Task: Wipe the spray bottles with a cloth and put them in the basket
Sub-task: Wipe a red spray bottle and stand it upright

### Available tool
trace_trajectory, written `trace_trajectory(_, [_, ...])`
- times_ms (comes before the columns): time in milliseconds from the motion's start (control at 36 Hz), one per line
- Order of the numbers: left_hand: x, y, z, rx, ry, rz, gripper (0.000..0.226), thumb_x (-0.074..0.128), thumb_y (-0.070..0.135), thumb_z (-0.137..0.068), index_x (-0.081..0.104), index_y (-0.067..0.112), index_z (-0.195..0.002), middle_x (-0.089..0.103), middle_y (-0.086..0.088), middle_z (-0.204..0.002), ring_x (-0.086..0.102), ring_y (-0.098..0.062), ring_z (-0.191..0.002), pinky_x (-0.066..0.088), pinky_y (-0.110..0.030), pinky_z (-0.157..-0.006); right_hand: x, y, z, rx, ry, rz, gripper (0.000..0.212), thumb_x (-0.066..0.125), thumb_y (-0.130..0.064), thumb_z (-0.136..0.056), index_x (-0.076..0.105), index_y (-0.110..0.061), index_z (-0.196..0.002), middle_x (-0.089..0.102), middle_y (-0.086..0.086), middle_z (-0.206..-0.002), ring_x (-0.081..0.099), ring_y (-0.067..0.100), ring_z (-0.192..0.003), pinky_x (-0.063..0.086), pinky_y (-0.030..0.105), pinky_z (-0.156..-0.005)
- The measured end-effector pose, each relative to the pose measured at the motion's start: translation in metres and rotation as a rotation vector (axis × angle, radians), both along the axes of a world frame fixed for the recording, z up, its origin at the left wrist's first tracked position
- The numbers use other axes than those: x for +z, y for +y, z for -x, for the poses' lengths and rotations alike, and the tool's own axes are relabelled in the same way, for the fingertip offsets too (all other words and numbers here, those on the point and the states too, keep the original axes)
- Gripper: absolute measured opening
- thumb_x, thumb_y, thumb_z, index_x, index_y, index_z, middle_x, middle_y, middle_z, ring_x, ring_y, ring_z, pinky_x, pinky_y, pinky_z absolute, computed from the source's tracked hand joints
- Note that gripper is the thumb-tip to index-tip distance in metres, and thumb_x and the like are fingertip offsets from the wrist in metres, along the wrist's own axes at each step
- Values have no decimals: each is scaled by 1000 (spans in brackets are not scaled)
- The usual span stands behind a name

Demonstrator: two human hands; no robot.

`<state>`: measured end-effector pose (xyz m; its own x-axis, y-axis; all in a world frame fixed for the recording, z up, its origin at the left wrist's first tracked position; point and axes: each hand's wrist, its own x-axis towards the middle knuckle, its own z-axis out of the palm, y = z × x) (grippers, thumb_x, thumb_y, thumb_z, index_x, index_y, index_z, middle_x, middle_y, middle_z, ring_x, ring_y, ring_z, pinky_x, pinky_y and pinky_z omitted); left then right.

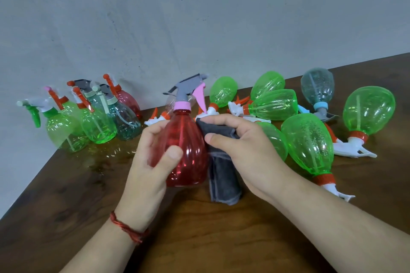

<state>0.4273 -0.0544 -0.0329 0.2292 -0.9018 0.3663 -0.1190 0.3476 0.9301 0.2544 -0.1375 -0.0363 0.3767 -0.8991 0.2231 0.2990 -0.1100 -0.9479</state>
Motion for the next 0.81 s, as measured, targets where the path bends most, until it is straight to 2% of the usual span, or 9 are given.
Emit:
trace_trajectory(56, [3,0,1,67,-130,6,80,85,68,-74,62,25,-138,72,3,-131,70,-18,-121,59,-37,-100,0,0,2,-26,20,28,33,73,1,-93,81,-24,-112,79,-2,-117,74,20,-112,55,48,-107])
trace_trajectory(111, [0,-1,-2,107,-179,20,65,83,53,-79,64,30,-137,73,5,-129,69,-13,-120,56,-27,-100,1,0,3,-53,32,42,33,73,3,-92,81,-24,-110,79,-5,-115,75,17,-109,57,44,-105])
trace_trajectory(167, [-3,-3,-4,99,-182,-21,61,83,43,-88,60,31,-143,71,4,-130,69,-15,-121,58,-27,-96,1,1,5,-89,55,65,34,74,3,-92,82,-26,-108,79,-8,-111,75,14,-104,58,37,-99])
trace_trajectory(250, [-6,-3,1,49,-5,-81,52,70,27,-97,55,30,-146,69,-2,-131,70,-19,-118,61,-26,-83,1,2,5,-100,68,69,34,74,2,-92,82,-27,-108,79,-9,-109,75,12,-102,58,32,-93])
trace_trajectory(389, [-14,-4,4,103,-148,-74,72,84,50,-80,53,44,-145,67,12,-136,67,-13,-127,57,-40,-103,3,7,2,-103,95,113,33,74,-1,-92,82,-26,-110,79,-8,-113,74,13,-109,55,45,-106])
trace_trajectory(500, [-10,-5,0,89,2,-32,68,84,39,-77,63,37,-141,70,4,-135,69,-22,-125,59,-55,-101,5,3,6,-161,75,96,34,74,-1,-92,82,-30,-108,79,-11,-112,74,12,-106,57,45,-104])
trace_trajectory(611, [-4,-3,-2,-8,151,-45,58,68,19,-85,65,23,-143,70,-4,-137,71,-30,-122,64,-46,-88,3,5,5,-140,99,130,31,75,-1,-92,81,-29,-104,79,-12,-104,75,13,-101,59,41,-98])
trace_trajectory(750, [-4,-4,-3,16,240,-100,56,62,26,-87,61,21,-143,71,-4,-133,76,-30,-110,64,-34,-72,1,7,3,-106,37,104,26,74,0,-94,77,-20,-109,79,-2,-103,76,23,-98,61,32,-86])
trace_trajectory(806, [-3,-4,1,33,220,-95,53,59,31,-90,60,28,-143,72,-1,-128,77,-27,-107,64,-34,-71,0,7,3,-101,31,88,23,73,0,-94,75,-17,-110,79,-1,-103,76,23,-96,61,32,-84])
